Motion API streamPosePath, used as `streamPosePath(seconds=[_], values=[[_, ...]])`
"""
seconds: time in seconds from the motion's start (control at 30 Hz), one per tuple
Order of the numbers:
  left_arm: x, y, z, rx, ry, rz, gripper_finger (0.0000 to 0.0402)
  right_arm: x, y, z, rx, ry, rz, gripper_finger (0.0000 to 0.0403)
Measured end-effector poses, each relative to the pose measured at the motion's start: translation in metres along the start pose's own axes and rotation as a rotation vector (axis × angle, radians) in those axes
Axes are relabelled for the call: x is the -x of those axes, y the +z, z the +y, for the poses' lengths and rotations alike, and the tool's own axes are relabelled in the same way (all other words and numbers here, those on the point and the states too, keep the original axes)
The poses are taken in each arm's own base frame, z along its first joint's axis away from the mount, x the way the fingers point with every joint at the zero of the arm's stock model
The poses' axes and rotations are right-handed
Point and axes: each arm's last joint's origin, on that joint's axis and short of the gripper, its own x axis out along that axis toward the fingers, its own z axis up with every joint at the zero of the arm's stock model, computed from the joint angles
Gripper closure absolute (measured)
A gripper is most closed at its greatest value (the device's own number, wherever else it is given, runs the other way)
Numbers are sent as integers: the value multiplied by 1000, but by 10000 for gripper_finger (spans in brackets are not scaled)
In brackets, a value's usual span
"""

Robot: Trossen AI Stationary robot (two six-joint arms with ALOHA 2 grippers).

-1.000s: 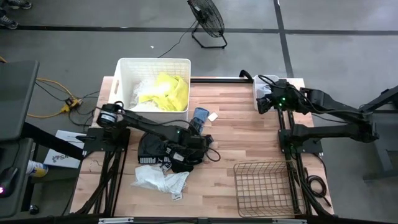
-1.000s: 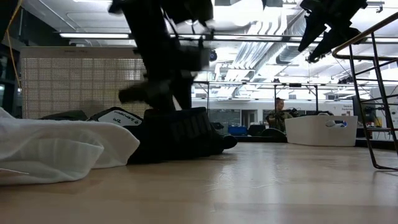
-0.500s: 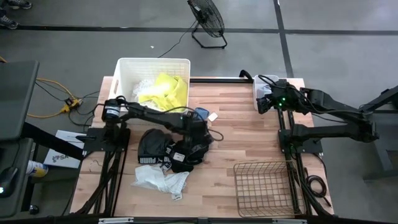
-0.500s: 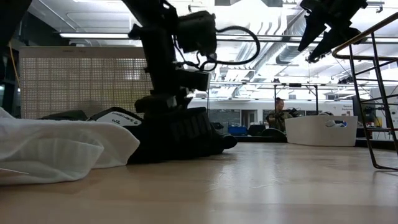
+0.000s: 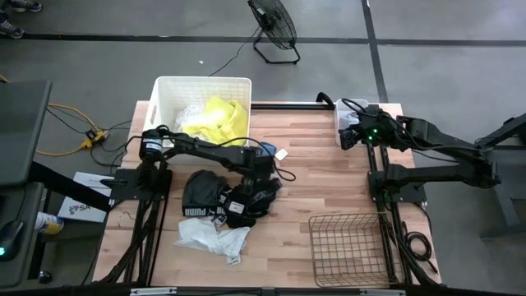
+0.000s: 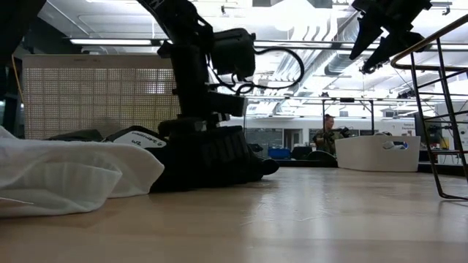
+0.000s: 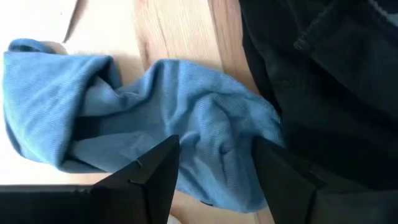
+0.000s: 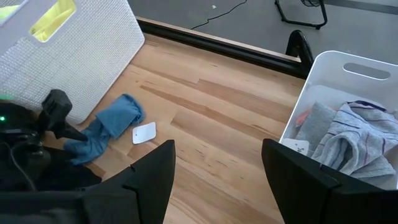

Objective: Pick & Place Cloths
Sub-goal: Put the blue sock into the small white bin

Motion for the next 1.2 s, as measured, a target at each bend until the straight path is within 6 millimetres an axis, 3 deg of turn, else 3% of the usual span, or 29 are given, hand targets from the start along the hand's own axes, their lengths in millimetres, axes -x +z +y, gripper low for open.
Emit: streamPosePath(seconds=[0.13,0.23,0.5,0.7,0.83,1.2], values=[[-8,0,-2,16,-11,20,203,0,0,0,0,0,0,172],[-9,-1,-3,25,-12,25,227,0,0,0,0,0,0,172],[-10,-1,-4,27,-25,24,383,0,0,0,0,1,0,172],[-2,6,1,48,-28,36,396,0,0,0,5,1,1,172],[16,22,10,51,-23,22,398,0,0,0,19,1,1,172],[109,63,43,75,5,-112,400,0,0,0,54,3,3,172]])
